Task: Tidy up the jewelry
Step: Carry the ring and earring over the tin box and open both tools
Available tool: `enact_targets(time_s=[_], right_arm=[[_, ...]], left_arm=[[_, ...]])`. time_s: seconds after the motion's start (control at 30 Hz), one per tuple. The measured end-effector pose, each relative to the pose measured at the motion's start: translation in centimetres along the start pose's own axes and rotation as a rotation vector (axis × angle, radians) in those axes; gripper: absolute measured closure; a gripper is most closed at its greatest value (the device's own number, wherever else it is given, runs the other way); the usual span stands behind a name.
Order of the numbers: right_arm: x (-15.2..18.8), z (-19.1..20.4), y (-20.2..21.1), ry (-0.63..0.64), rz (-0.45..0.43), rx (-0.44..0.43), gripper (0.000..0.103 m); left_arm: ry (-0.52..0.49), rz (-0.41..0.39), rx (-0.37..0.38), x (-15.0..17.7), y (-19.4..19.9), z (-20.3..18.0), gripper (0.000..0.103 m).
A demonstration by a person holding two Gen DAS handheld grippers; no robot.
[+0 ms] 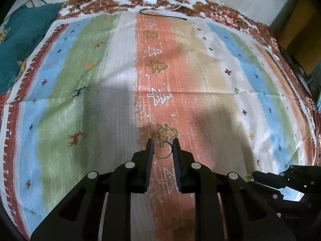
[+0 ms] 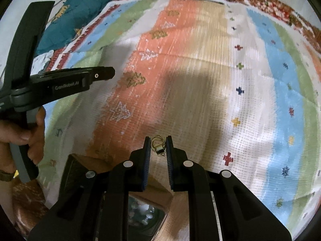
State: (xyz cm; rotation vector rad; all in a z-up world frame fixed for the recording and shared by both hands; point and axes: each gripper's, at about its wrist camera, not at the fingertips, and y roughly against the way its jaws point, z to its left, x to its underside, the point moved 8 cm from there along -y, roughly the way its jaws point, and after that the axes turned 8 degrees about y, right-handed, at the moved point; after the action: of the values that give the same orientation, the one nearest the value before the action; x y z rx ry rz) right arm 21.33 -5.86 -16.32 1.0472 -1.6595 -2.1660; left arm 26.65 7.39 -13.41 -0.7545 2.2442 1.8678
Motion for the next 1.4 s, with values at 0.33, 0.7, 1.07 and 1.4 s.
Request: enact_targets(time_s=[0.33,0.7,1.07,1.4], right_arm=[[0.4,1.5,2.1,0.051,-0.074,0.062,0.087],[1.0,1.9,5.2,0.001,-0.162,-0.001,0.087],[2.6,3.3,6.9,0.006,-0.206,-0.008,0.087],[4.1,4.6,8.0,0.013,-0.236,-0.034,0.087]], left_arm=[[-0.01,-0.031,0.037,1.1,2.6,-1.4,0.084],[-0.01,-0.065,0.122,3.6,6.2,-3.4,0.084],[-0.012,-0.096,0.184,6.7,9.3,-4.5,0.084],[0.009,-0.11,0.225,9.5,11.2,-4.6,0.084]])
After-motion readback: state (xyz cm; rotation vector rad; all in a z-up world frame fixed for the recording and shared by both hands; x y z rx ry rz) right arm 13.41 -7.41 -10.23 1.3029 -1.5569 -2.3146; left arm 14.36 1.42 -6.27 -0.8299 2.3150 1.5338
